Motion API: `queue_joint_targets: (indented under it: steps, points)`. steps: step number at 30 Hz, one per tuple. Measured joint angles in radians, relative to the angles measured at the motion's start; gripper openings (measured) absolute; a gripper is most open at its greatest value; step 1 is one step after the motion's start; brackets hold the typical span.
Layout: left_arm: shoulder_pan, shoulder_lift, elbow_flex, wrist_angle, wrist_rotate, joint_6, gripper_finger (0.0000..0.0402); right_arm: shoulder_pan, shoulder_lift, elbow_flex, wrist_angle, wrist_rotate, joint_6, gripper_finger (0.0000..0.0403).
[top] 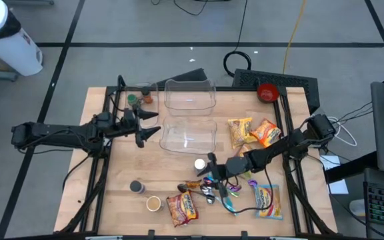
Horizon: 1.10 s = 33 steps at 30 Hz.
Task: Pick & Place Food Item
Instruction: Put the orange seasoning pack into the top left transparent bin
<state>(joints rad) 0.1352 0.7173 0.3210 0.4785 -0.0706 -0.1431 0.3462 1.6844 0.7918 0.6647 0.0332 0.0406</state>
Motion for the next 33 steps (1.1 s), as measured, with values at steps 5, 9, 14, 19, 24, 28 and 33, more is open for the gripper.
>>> queue_joint_targets:
  steps: [5,9,14,19,24,28,33]
  points:
    - [0.000,0.003,0.000,0.004,0.009,-0.014,0.0319,0.000,0.000,0.000,-0.006,0.019,0.000,0.0196]
    - [0.000,0.003,0.000,0.004,0.009,-0.022,0.0319,0.000,0.000,0.000,-0.027,0.019,-0.001,0.0180]
    - [0.000,0.003,0.000,0.004,0.009,-0.023,0.0319,0.000,0.000,0.000,-0.026,0.019,-0.011,0.0139]
    - [0.000,0.003,0.000,0.022,0.009,-0.023,0.0319,-0.004,0.000,0.000,-0.026,0.018,-0.028,0.0098]
    - [0.000,0.003,0.000,0.024,0.009,-0.020,0.0319,-0.012,0.000,0.000,-0.026,0.018,-0.026,0.0063]
    - [0.000,0.003,0.000,0.024,0.009,-0.017,0.0319,-0.014,0.000,0.000,-0.026,0.017,-0.032,0.0032]
    - [0.000,0.003,0.000,0.024,0.009,-0.017,0.0319,-0.018,-0.027,-0.001,-0.021,0.016,-0.064,0.0004]
